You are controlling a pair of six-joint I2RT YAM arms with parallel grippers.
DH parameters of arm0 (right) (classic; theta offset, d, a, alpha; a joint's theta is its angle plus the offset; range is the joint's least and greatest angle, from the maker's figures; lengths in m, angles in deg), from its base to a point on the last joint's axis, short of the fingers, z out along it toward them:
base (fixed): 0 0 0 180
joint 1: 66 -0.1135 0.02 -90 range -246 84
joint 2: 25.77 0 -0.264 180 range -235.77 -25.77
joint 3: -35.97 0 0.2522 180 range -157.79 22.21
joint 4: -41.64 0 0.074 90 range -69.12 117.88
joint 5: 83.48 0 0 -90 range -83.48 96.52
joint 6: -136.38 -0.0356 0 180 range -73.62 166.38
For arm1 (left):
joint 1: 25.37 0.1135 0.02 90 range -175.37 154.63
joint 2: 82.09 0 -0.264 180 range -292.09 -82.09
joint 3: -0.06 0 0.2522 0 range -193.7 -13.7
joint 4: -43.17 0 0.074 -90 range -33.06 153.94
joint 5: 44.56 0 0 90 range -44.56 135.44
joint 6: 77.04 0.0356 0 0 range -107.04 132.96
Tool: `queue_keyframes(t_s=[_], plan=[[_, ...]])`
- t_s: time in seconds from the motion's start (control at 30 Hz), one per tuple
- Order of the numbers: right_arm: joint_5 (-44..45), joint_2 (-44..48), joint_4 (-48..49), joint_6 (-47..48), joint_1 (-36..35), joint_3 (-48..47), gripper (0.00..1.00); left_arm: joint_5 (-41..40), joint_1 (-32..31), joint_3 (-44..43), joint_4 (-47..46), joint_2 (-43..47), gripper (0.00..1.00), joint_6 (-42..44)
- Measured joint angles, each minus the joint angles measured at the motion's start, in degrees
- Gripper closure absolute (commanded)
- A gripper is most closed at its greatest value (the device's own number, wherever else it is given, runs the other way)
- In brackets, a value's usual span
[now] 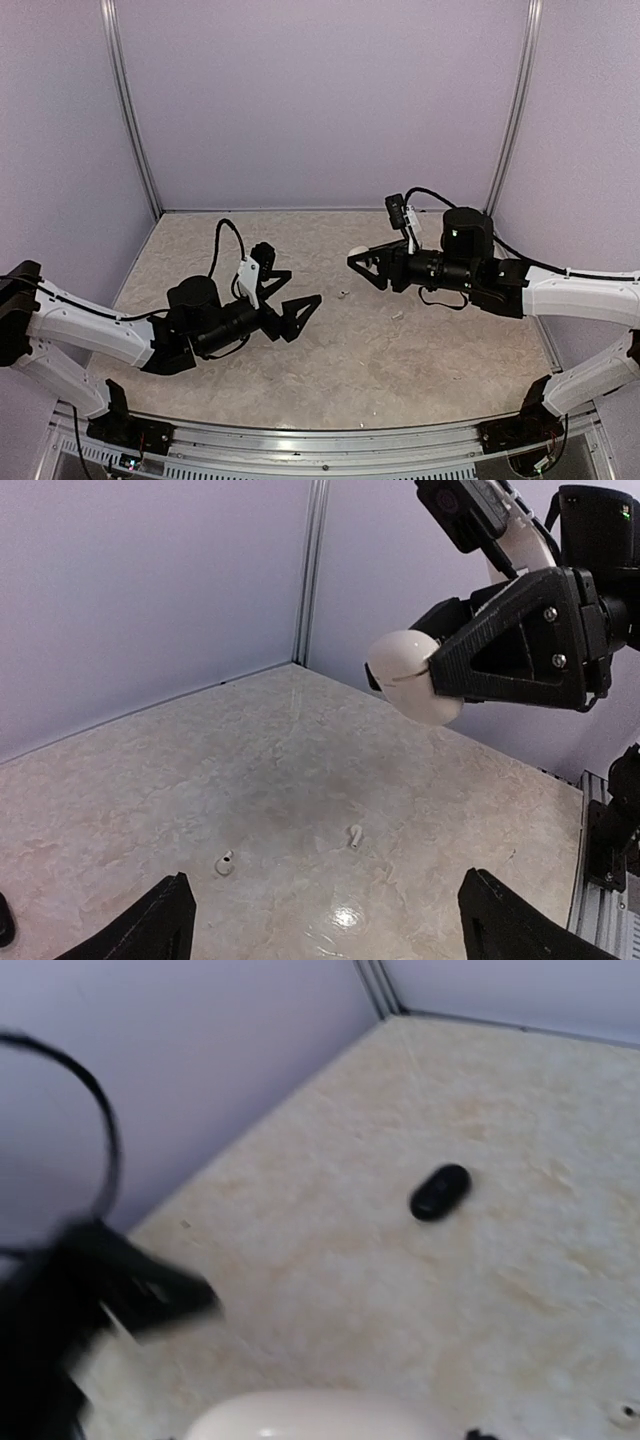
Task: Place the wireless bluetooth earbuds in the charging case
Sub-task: Pass from the right arm to the left
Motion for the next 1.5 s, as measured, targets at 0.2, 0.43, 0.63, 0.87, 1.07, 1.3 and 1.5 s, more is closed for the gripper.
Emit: queue_keyframes(t_s=[0.2, 0.43, 0.63, 0.87, 1.07, 1.3, 1.5], plan=[[1.46, 0.07, 5.79, -3.13, -3.13, 1.49, 0.46, -3.13, -4.31, -6.75, -3.98, -9.81, 0.16, 1.49], [3.67, 0.00, 11.34, -5.44, -5.55, 3.41, 0.48, -5.81, -6.60, -11.26, -9.18, -15.19, 0.23, 2.67], [4.94, -0.20, 14.43, -6.99, -6.56, 4.87, 0.48, -8.20, -7.52, -12.02, -13.14, -17.00, 0.30, 3.91], [6.08, -1.22, 16.55, -8.92, -7.48, 5.38, 0.48, -10.25, -8.00, -12.07, -16.96, -18.93, 0.36, 5.18], [6.64, -2.27, 18.27, -10.80, -7.78, 5.79, 0.47, -11.61, -8.28, -13.42, -18.01, -20.00, 0.43, 6.12], [7.78, -2.45, 20.85, -12.74, -8.59, 7.32, 0.46, -13.84, -9.20, -13.44, -19.26, -20.68, 0.62, 7.76], [8.92, -2.89, 22.80, -13.62, -8.96, 7.91, 0.34, -14.99, -9.90, -13.46, -19.74, -20.85, 0.78, 9.38]])
